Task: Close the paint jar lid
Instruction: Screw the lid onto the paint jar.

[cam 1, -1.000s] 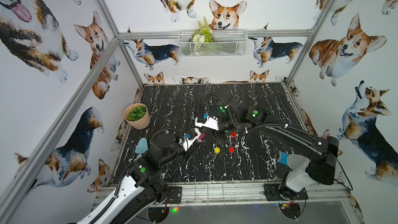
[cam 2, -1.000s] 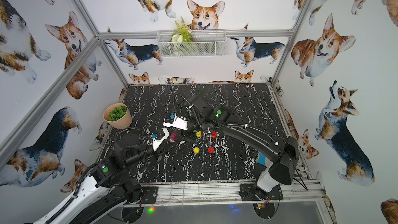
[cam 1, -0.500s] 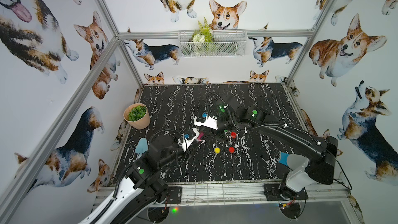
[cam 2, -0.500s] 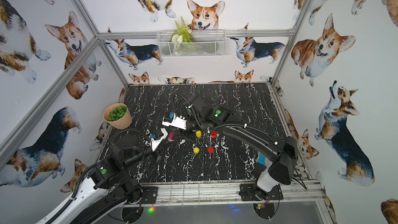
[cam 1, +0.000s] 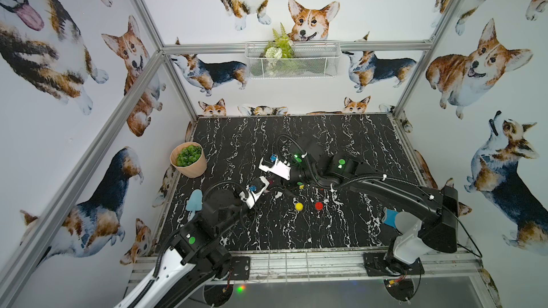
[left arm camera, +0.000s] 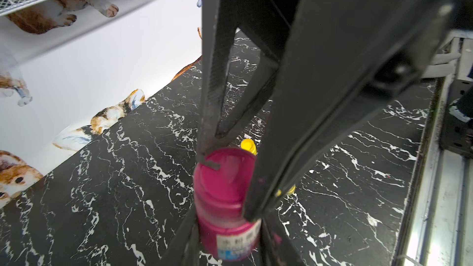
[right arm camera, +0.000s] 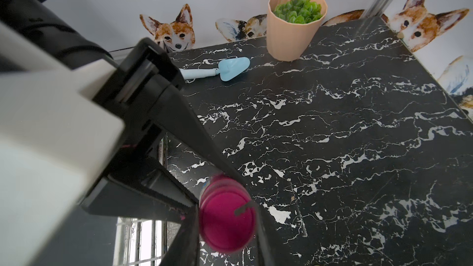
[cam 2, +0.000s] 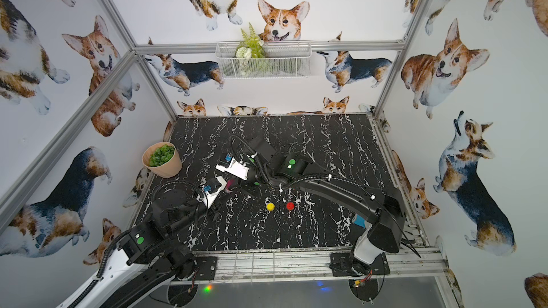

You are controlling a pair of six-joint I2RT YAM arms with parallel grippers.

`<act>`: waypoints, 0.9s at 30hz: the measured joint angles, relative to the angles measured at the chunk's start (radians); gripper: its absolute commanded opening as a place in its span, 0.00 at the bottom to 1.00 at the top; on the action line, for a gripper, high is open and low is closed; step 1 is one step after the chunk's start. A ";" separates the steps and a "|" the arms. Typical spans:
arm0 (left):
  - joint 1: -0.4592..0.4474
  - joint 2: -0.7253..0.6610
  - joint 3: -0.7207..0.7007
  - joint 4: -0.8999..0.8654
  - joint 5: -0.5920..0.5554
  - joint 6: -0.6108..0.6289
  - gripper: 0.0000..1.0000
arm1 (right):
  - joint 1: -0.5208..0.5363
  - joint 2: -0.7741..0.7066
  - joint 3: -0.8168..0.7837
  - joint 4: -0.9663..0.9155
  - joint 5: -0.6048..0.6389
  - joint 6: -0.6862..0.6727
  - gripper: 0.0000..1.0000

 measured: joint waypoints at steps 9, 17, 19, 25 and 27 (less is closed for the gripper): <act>0.000 -0.008 -0.028 0.043 -0.099 0.004 0.32 | 0.019 0.006 -0.045 0.122 0.110 0.189 0.23; 0.001 0.021 -0.051 0.090 -0.182 0.008 0.32 | 0.048 0.041 -0.040 0.171 0.236 0.369 0.25; 0.001 0.024 -0.056 0.105 -0.192 0.008 0.32 | 0.053 0.041 -0.040 0.177 0.262 0.394 0.27; 0.000 0.025 -0.058 0.159 -0.172 0.008 0.33 | 0.057 -0.018 -0.106 0.231 0.303 0.422 0.62; -0.001 0.026 -0.056 0.191 -0.153 0.008 0.33 | 0.055 -0.043 -0.129 0.237 0.312 0.418 0.72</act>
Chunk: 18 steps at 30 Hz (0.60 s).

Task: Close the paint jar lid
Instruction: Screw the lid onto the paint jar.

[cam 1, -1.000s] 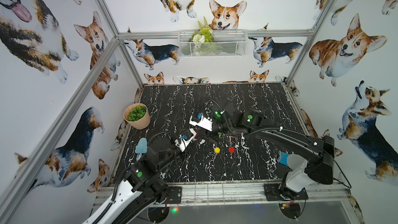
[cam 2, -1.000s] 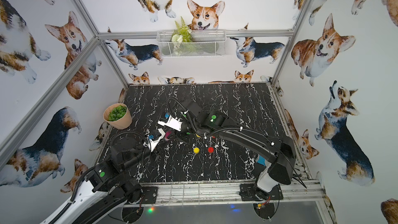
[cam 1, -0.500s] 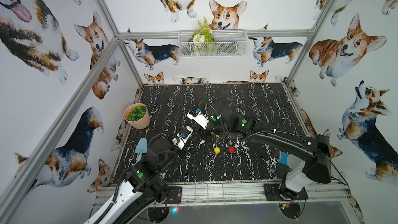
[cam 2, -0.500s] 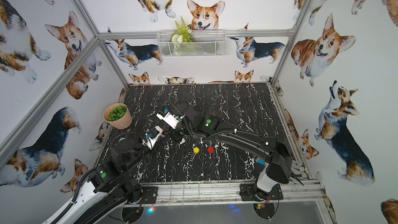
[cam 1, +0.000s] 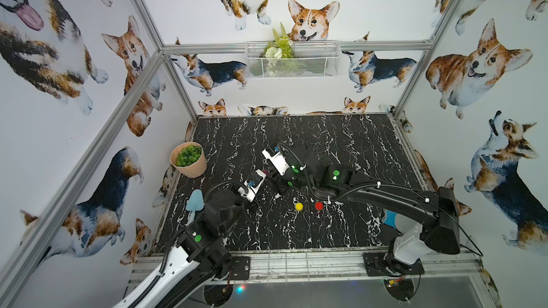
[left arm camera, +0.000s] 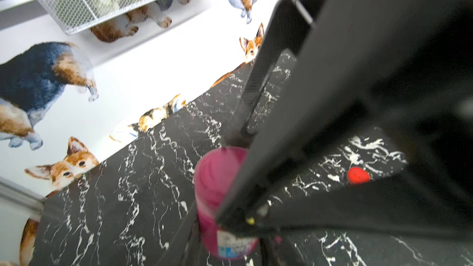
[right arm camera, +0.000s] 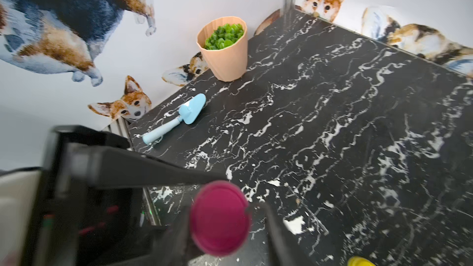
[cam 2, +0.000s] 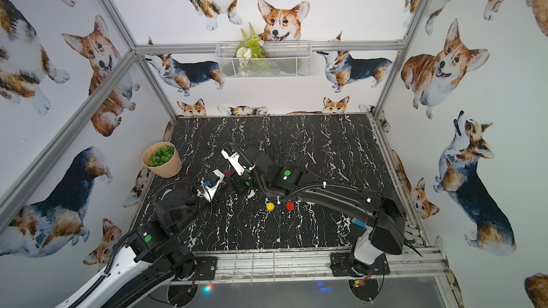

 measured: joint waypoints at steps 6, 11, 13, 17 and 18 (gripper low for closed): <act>-0.001 0.005 0.000 0.035 0.020 -0.012 0.33 | -0.012 -0.098 -0.053 -0.006 0.014 -0.035 0.79; -0.001 0.026 0.003 0.039 0.038 -0.026 0.33 | -0.043 -0.191 -0.074 -0.029 -0.026 -0.107 0.76; -0.001 0.036 0.008 0.038 0.058 -0.031 0.34 | -0.074 -0.212 -0.062 -0.053 -0.081 -0.159 0.70; -0.001 0.034 0.017 0.034 0.135 -0.039 0.34 | -0.130 -0.216 -0.019 -0.109 -0.186 -0.282 0.64; -0.001 0.031 0.021 0.031 0.154 -0.040 0.34 | -0.134 -0.211 -0.006 -0.127 -0.211 -0.317 0.64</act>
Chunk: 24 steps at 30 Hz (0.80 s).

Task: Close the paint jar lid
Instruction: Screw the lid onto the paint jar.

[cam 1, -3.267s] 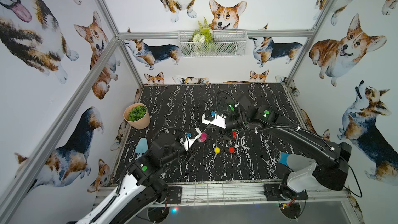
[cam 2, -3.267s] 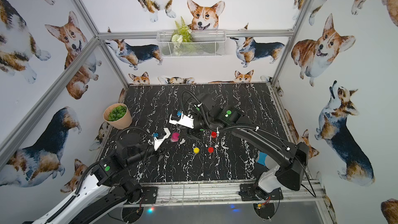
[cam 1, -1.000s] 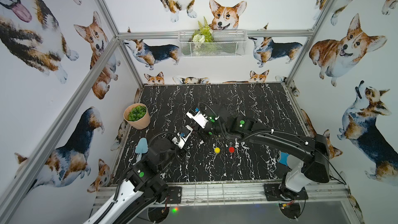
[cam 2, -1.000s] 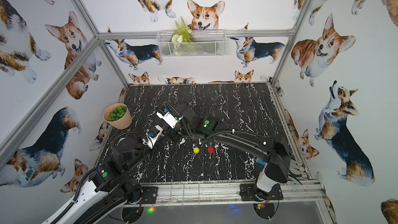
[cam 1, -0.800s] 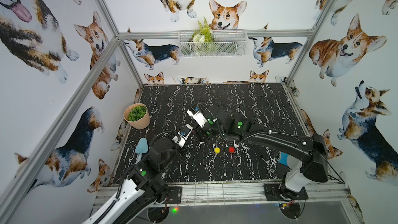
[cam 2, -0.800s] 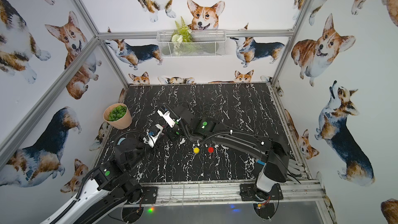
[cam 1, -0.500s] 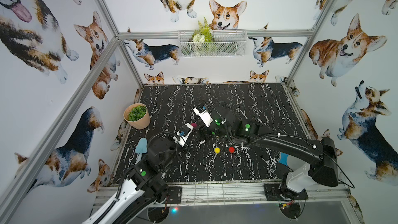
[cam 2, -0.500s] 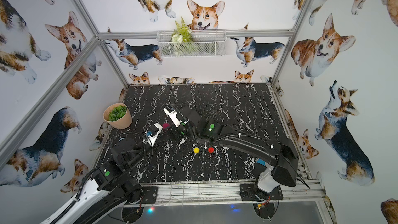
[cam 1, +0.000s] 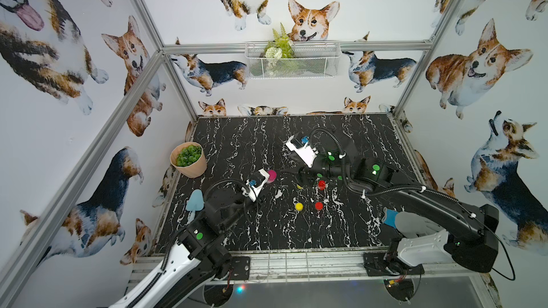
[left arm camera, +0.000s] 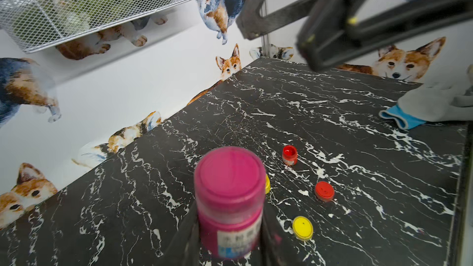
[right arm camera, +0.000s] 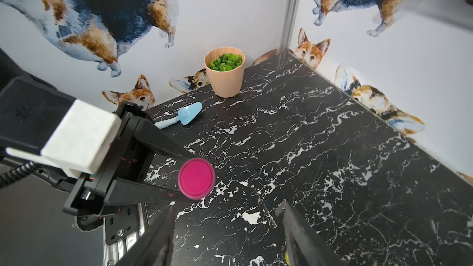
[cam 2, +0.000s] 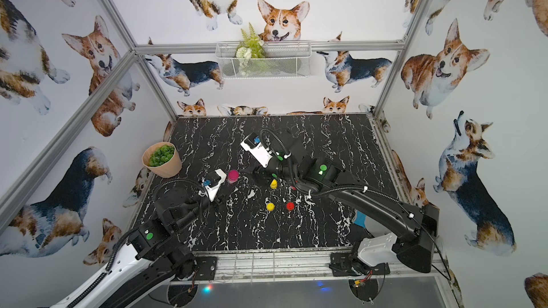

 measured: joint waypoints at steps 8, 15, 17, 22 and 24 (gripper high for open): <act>0.000 -0.020 0.016 -0.024 0.132 -0.010 0.34 | -0.001 0.063 0.037 -0.072 -0.156 -0.179 0.56; 0.000 -0.001 0.021 -0.040 0.158 -0.010 0.34 | 0.005 0.102 0.087 -0.086 -0.186 -0.232 0.50; 0.000 -0.001 0.021 -0.040 0.158 -0.009 0.34 | 0.008 0.115 0.100 -0.096 -0.190 -0.238 0.48; 0.000 -0.003 0.022 -0.044 0.156 -0.008 0.34 | 0.021 0.147 0.121 -0.129 -0.196 -0.253 0.48; 0.000 -0.004 0.023 -0.044 0.156 -0.008 0.34 | 0.025 0.151 0.119 -0.140 -0.195 -0.254 0.48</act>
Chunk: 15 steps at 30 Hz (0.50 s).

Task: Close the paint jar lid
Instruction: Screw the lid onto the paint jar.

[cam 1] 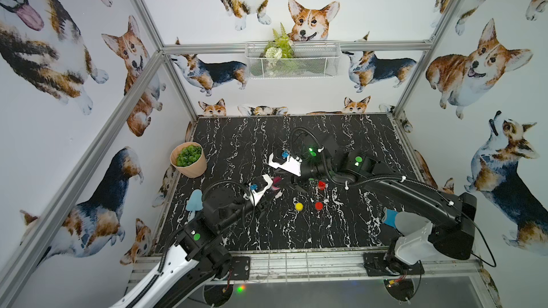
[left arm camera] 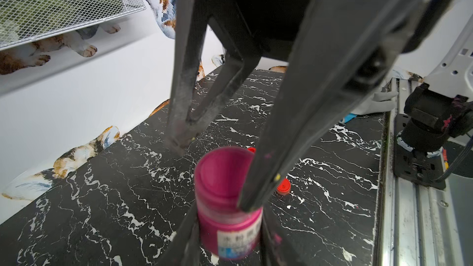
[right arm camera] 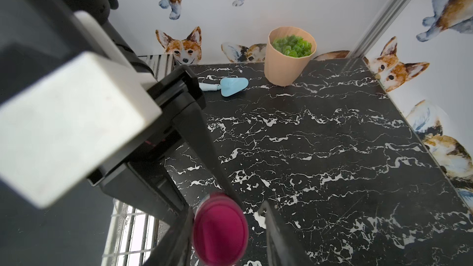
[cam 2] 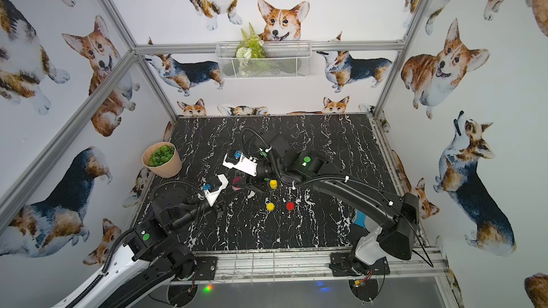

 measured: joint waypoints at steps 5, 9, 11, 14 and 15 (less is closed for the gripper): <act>0.000 -0.005 0.002 0.000 -0.005 0.002 0.34 | 0.008 0.000 -0.004 -0.005 0.003 0.000 0.42; 0.000 -0.010 0.002 0.000 -0.008 0.002 0.34 | 0.013 0.000 -0.005 -0.010 0.008 0.000 0.33; 0.000 -0.011 0.002 -0.002 -0.008 0.003 0.34 | 0.015 0.000 -0.005 -0.010 0.010 0.000 0.31; 0.000 -0.013 0.002 -0.008 -0.008 0.003 0.34 | 0.021 0.000 -0.005 -0.010 0.019 0.000 0.29; 0.000 -0.014 0.002 -0.010 -0.010 0.003 0.34 | 0.023 0.000 -0.005 -0.010 0.021 0.000 0.29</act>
